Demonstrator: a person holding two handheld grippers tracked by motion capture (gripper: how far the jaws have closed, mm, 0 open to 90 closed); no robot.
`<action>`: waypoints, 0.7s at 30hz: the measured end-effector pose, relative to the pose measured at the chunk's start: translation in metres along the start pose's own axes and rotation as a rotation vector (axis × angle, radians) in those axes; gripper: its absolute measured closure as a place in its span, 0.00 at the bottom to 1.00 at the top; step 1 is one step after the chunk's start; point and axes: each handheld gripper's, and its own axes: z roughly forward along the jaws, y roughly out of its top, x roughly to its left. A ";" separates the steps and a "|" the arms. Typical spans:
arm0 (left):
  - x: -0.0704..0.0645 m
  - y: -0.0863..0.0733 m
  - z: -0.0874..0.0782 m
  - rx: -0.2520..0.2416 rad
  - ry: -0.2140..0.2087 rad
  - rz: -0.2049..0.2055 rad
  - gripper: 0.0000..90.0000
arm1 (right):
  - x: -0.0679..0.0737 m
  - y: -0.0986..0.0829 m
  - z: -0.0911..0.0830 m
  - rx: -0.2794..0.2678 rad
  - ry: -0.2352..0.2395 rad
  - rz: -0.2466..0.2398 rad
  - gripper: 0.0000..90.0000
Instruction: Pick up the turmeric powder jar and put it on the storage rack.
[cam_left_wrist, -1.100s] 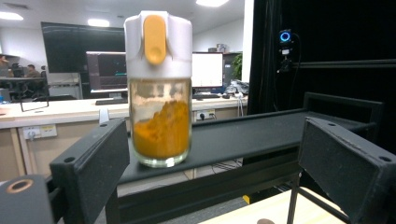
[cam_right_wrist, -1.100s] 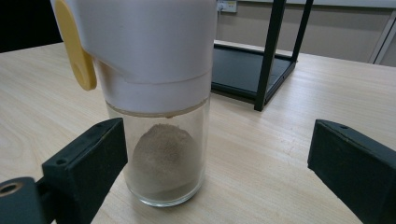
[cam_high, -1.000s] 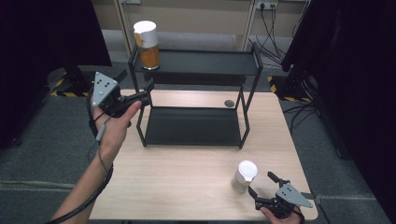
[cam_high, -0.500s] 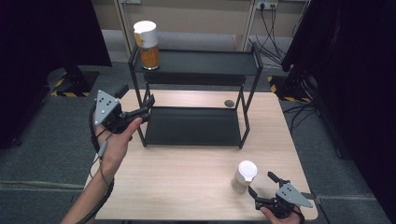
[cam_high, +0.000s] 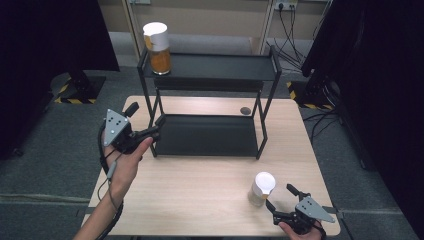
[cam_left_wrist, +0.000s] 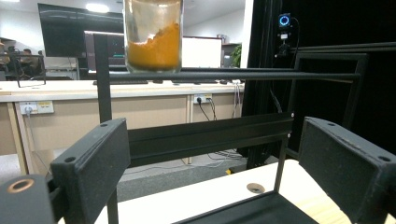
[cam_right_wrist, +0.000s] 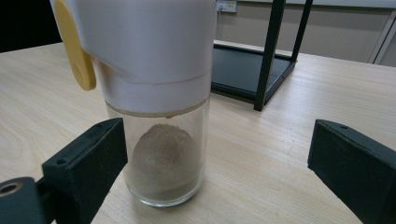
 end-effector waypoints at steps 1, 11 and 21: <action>-0.001 -0.002 -0.001 0.001 0.001 0.003 0.09 | 0.000 0.000 0.000 0.000 0.000 0.000 0.05; -0.001 -0.022 -0.008 0.038 0.002 -0.009 0.10 | 0.000 -0.001 0.000 -0.005 0.000 -0.002 0.05; 0.000 -0.044 -0.015 0.078 0.014 -0.021 0.10 | 0.000 -0.001 0.000 -0.005 0.000 -0.001 0.05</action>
